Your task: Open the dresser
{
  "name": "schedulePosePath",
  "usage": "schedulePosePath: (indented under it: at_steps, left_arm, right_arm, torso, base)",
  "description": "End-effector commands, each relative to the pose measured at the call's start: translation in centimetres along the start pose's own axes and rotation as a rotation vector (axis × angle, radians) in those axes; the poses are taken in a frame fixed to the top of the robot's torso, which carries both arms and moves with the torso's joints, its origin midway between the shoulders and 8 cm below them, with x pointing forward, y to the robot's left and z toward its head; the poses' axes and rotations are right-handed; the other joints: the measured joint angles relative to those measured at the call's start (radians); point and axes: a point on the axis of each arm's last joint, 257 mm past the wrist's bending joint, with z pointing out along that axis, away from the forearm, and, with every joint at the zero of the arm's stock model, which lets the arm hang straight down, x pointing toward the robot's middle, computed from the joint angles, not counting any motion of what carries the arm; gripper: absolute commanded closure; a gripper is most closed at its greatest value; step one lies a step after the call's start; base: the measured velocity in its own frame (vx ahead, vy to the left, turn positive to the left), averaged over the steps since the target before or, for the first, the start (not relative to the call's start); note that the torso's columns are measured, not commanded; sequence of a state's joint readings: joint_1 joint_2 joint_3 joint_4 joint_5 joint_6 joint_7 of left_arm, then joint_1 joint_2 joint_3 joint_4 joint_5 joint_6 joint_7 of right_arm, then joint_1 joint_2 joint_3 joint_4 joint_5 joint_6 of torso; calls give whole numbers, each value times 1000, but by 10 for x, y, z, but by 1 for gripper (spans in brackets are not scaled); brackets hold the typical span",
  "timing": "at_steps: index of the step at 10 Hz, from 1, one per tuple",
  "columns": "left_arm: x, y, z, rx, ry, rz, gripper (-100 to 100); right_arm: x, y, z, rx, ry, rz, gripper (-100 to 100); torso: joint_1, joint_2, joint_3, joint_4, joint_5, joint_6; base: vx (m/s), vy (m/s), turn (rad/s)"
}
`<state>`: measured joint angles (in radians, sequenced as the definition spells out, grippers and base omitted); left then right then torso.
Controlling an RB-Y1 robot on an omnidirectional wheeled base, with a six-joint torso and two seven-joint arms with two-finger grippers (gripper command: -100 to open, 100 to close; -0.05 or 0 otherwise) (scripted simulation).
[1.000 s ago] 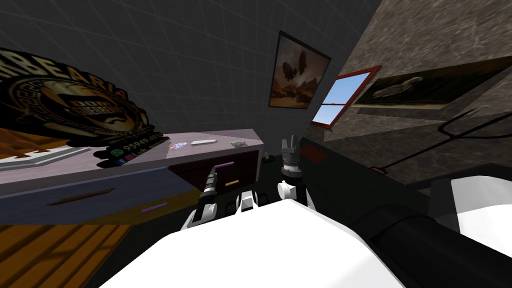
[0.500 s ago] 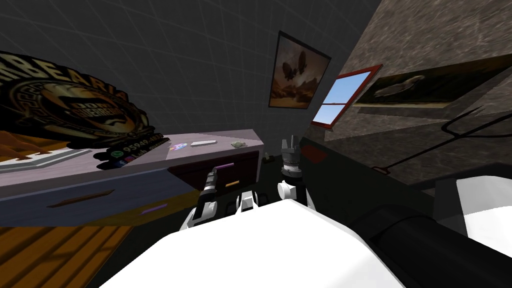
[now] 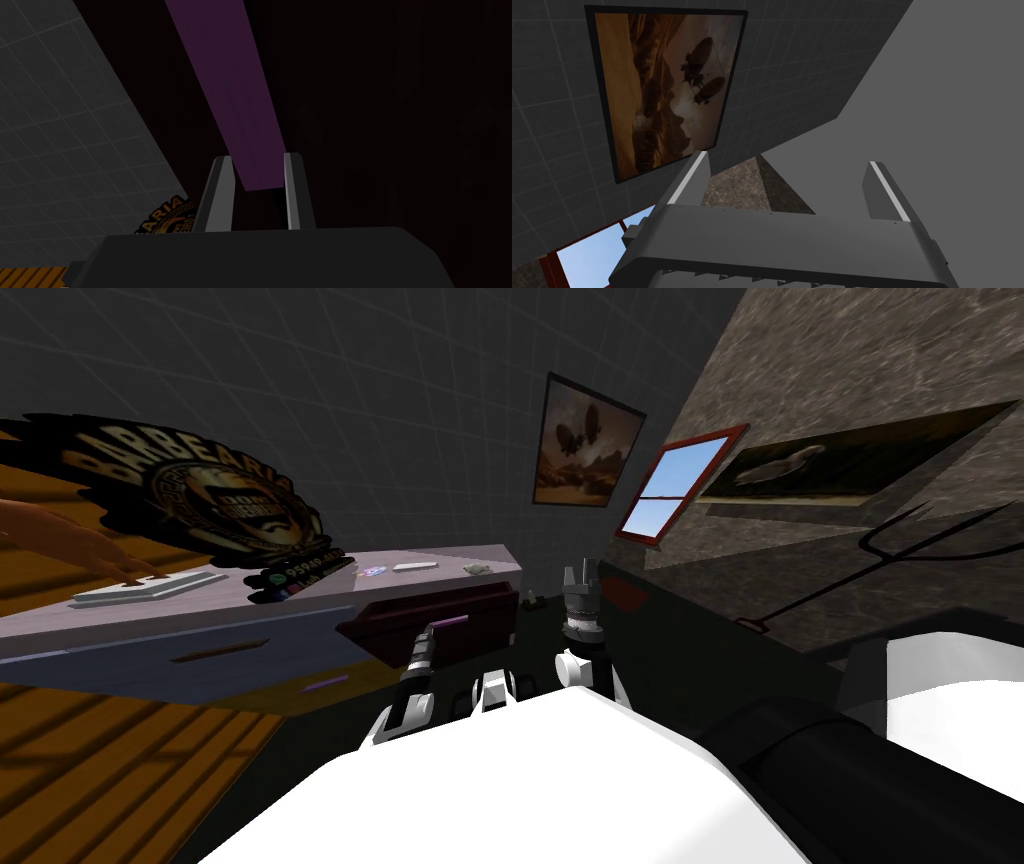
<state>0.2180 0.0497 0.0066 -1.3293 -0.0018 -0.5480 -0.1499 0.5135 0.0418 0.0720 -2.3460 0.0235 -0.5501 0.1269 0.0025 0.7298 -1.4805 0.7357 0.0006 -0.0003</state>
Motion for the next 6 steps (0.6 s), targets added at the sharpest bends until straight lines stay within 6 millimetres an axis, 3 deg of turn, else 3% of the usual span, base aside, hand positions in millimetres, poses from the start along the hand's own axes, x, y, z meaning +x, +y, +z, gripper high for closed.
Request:
schedulePosePath:
  at_steps: [1,3,4,5,6]
  left_arm:
    - [2,4,-4,-12,6,1,100]
    - [4,7,-7,-21,11,2,100]
    - [2,-1,-4,-1,7,0,100]
    - [1,-9,6,-4,9,0,-100]
    - [1,-9,6,-4,9,0,-100]
  right_arm:
    - [0,0,0,0,0,0,0]
    - [0,0,0,0,0,0,0]
    - [0,0,0,0,0,0,0]
    - [0,0,0,0,0,0,0]
    - [0,0,0,0,0,0,0]
  torso:
    - [-3,4,2,-1,1,1]
    - [-1,6,4,-2,2,2]
    - [0,4,3,-3,2,1]
    - [0,-1,0,-1,1,1]
    - [-2,1,0,0,0,0]
  base:
    - [-182,-37,30]
    - [-181,-9,10]
    - [-87,-9,1]
    - [-52,-10,11]
    - [-36,-7,7]
